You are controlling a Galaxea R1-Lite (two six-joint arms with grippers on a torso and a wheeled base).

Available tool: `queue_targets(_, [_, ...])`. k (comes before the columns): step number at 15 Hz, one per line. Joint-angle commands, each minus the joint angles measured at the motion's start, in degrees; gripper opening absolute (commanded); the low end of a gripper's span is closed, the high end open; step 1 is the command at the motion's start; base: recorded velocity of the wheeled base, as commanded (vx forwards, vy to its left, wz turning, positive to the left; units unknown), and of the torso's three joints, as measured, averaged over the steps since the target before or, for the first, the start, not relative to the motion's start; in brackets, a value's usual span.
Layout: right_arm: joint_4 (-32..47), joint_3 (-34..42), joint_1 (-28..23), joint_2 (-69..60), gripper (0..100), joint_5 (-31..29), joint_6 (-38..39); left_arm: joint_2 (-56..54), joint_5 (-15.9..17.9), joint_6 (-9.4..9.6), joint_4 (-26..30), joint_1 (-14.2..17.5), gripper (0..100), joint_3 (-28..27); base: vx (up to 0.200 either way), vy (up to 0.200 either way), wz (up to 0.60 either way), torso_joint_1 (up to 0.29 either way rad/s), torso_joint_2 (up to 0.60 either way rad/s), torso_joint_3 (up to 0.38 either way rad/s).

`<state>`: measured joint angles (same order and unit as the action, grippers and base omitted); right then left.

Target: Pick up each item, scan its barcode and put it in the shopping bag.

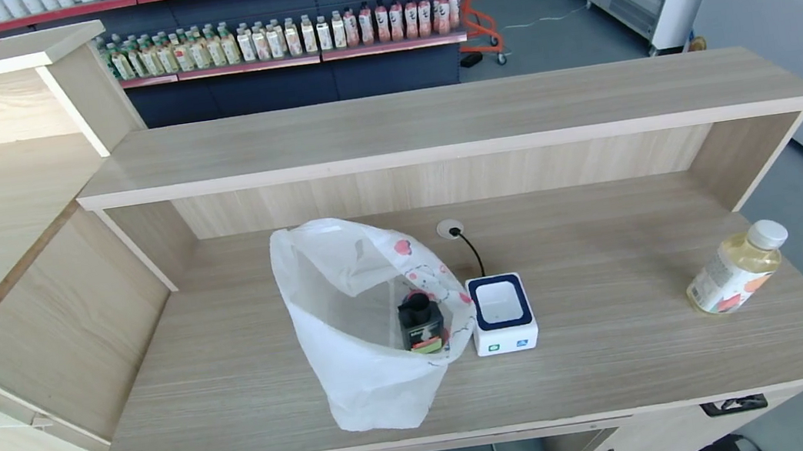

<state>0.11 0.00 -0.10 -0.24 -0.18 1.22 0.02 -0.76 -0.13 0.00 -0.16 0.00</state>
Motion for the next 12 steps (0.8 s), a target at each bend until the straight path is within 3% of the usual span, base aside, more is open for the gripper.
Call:
queue_targets(1, [0.07, 0.00, 0.01, 0.24, 100, 0.01, 0.01, -0.02, -0.04, -0.04, 0.00, -0.02, 100, 0.00, 0.000, -0.200, 0.00, -0.002, 0.01, 0.002])
queue_targets(12, [0.07, 0.00, 0.01, 0.24, 100, 0.01, -0.08, -0.02, -0.04, 0.13, 0.00, -0.02, 100, 0.00, 0.000, -0.200, 0.00, 0.004, 0.00, 0.002])
